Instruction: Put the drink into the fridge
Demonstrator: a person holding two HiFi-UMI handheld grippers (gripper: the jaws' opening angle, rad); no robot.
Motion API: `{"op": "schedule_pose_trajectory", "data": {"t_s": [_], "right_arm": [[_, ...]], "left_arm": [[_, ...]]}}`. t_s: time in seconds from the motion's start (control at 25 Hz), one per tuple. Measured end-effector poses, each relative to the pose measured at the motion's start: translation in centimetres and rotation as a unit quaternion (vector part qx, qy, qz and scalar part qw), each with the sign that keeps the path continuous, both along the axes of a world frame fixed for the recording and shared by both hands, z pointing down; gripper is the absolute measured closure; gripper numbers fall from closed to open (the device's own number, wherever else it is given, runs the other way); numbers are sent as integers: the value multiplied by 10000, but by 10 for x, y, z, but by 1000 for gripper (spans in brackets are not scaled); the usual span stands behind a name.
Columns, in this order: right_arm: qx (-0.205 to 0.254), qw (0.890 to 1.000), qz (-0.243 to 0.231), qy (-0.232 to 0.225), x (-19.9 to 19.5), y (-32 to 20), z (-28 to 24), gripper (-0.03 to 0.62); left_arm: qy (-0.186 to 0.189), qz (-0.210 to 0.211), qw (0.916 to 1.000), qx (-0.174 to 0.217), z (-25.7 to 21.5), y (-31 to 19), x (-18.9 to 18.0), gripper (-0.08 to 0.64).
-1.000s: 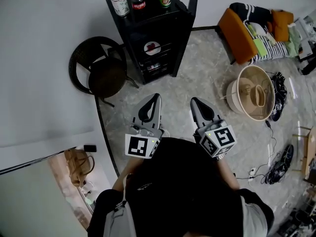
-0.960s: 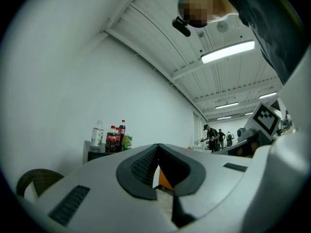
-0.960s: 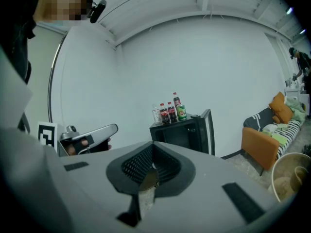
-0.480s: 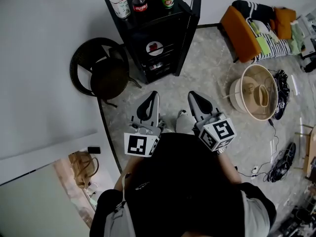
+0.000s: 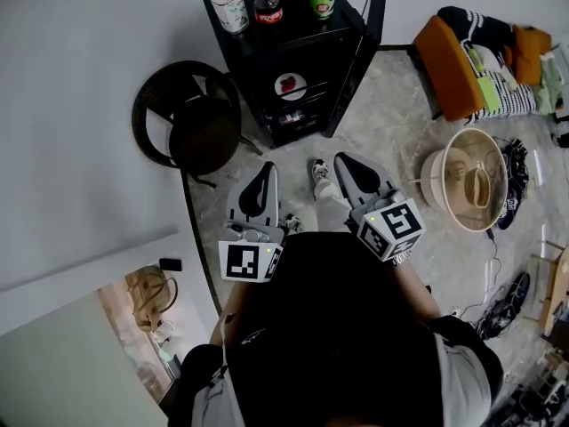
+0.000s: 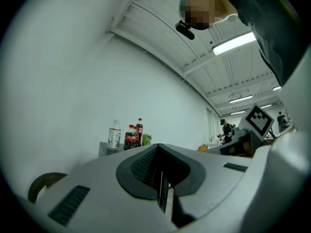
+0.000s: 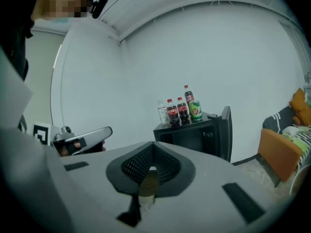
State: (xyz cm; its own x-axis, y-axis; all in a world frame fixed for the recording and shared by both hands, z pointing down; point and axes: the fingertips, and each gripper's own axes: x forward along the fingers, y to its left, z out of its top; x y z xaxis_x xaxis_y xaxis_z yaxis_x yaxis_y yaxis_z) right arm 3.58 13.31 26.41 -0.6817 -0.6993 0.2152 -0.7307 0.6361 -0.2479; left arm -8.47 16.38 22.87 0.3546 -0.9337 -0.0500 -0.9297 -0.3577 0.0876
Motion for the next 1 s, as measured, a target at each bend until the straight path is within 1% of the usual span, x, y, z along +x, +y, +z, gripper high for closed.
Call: {"op": "schedule_pose_trajectory", "data": {"t_s": [0.16,0.44,0.68,1.0], "right_arm": [[-1,9998,-218,1,-10,-36,1,578],[47,9984,-566,13,-21,-104,0,578],[50,9964,-851,1,-19,-152,-3,578],[67,9928,-1199,-13,-7,-201,-2,578]], "left_arm": [[-42,-173,9998,70,-5,-29,-6,551],[-94,-496,9987,67,-4,-91,-15,551],[-91,-688,9976,50,-8,-140,-7,549],[-197,-1145,9932,-30,-5,-195,2,549]]}}
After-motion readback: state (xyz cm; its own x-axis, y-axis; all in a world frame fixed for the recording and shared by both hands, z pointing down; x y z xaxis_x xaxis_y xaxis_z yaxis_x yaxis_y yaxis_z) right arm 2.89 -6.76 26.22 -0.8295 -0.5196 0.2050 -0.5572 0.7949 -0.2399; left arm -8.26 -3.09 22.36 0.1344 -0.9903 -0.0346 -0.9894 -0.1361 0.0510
